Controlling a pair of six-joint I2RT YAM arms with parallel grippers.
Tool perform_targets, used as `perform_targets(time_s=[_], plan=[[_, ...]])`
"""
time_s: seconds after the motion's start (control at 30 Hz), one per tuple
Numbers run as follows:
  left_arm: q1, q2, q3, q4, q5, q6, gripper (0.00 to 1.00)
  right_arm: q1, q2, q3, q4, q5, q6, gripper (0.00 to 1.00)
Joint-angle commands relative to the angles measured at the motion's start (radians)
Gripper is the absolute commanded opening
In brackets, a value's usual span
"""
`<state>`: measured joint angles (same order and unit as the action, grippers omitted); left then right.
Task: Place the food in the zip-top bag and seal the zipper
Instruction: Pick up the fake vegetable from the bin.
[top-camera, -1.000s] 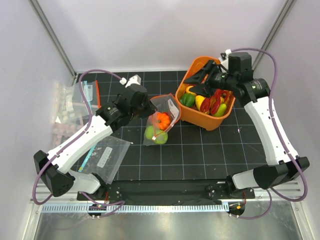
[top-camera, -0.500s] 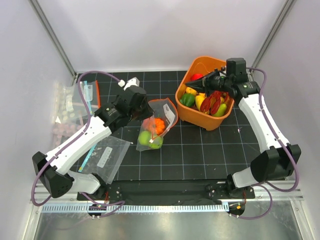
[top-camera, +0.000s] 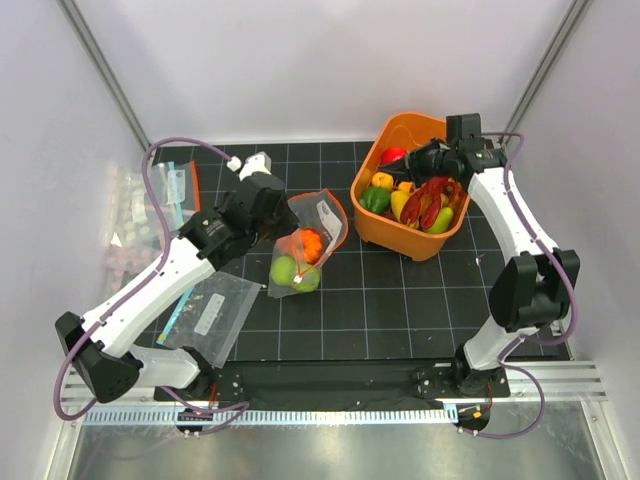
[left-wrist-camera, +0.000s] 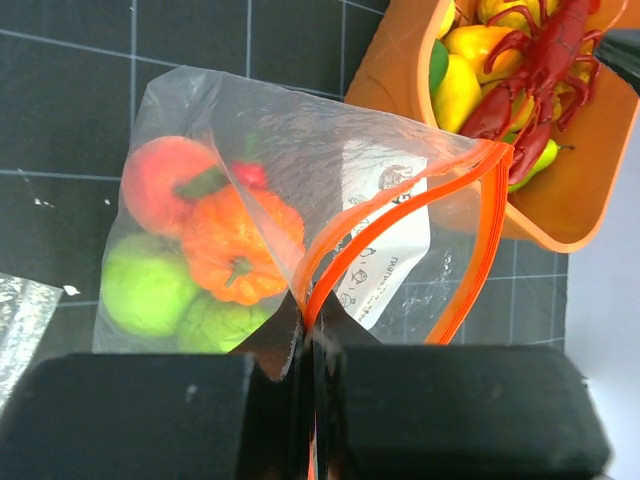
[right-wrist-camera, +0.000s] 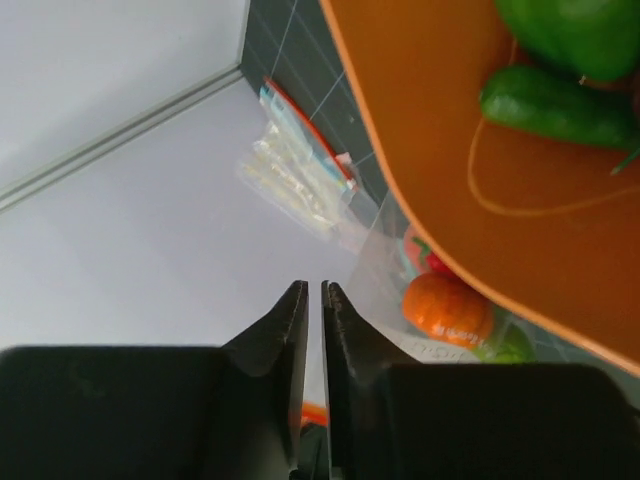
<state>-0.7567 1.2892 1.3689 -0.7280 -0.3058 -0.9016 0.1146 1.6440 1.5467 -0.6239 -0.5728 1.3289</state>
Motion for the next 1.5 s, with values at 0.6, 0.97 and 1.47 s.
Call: perform_targets(time_s=[0.6,0.97,1.47], plan=[[0.037,0.021,0.067,-0.014,0.03,0.121,0.01,0.022,0.459,0.503,-0.263,0.568,-0.445,0.77],[0.053,0.052,0.096,-0.034,0.028,0.121,0.02,0.117,0.531,0.489,-0.298,0.587,-0.451,0.94],[0.056,0.079,0.122,-0.033,0.033,0.133,0.02,0.148,0.553,0.358,-0.24,0.522,-0.392,0.68]])
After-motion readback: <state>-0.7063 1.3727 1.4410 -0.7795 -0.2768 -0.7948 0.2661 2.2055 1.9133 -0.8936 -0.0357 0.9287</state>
